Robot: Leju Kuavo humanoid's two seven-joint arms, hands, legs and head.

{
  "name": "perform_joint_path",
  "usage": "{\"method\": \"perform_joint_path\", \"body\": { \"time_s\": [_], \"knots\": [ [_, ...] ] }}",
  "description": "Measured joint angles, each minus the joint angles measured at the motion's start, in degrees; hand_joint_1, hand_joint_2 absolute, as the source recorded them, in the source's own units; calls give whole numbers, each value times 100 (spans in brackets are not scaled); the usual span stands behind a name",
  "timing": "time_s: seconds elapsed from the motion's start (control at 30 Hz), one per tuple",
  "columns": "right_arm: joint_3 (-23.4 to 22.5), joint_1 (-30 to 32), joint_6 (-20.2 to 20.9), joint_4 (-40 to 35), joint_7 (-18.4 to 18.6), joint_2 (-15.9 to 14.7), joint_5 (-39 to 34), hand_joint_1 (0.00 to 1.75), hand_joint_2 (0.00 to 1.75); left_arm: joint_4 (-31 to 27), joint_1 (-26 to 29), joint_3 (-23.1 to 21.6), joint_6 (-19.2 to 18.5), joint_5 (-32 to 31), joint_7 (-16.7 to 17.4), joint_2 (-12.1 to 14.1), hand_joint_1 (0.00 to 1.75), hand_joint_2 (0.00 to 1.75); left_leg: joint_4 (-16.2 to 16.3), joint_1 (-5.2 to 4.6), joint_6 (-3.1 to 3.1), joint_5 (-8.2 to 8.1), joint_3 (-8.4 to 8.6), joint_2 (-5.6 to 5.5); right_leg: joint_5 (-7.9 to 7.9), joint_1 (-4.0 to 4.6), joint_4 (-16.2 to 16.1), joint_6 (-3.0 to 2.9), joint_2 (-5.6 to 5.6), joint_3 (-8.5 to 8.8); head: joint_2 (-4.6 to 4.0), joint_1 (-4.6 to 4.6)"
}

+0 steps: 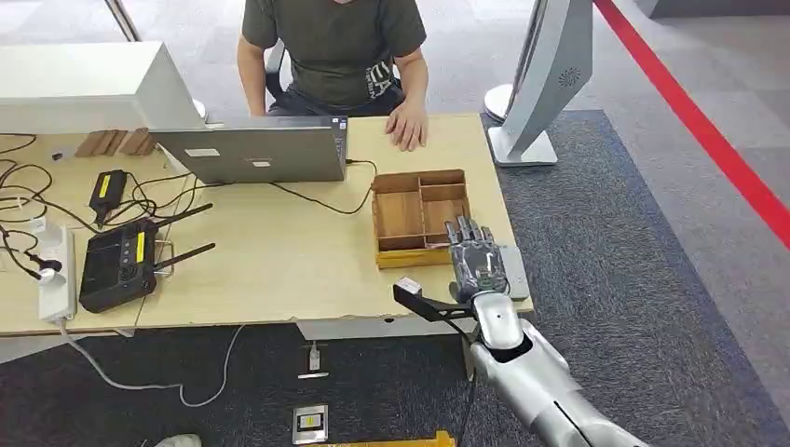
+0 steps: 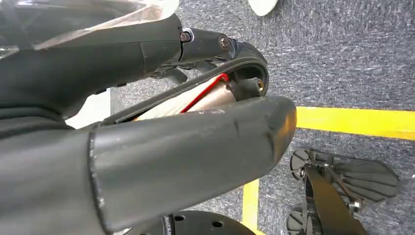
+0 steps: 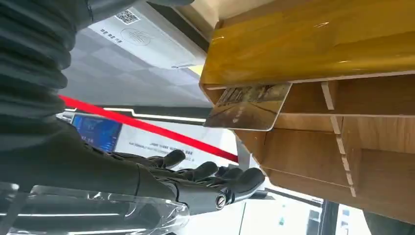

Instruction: Pass the card to the sensor for recognition and then transmit it.

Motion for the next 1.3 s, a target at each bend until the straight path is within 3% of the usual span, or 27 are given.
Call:
{"method": "perform_joint_path", "body": {
  "time_s": [0.97,1.0,1.03,1.3],
  "knots": [
    [72,-66,92,192,52,162,63,0,175,0,-6,-90,0,-31,55,7,0,0,0,0,0,0,-1,0,0,0,0,0,0,0,0,0],
    [96,-103,94,275,52,201,79,175,175,0,-6,-90,0,-15,37,7,0,0,0,0,0,0,0,0,0,0,0,0,0,0,0,0],
    [111,-170,135,369,186,208,111,175,175,0,-5,-92,18,-13,46,7,0,0,0,0,0,0,0,0,0,0,0,0,0,0,0,0],
    [125,-299,273,466,240,194,138,175,175,0,-5,-92,33,0,92,7,0,0,0,0,0,0,1,0,0,0,0,0,0,0,0,0]
  ]
}}
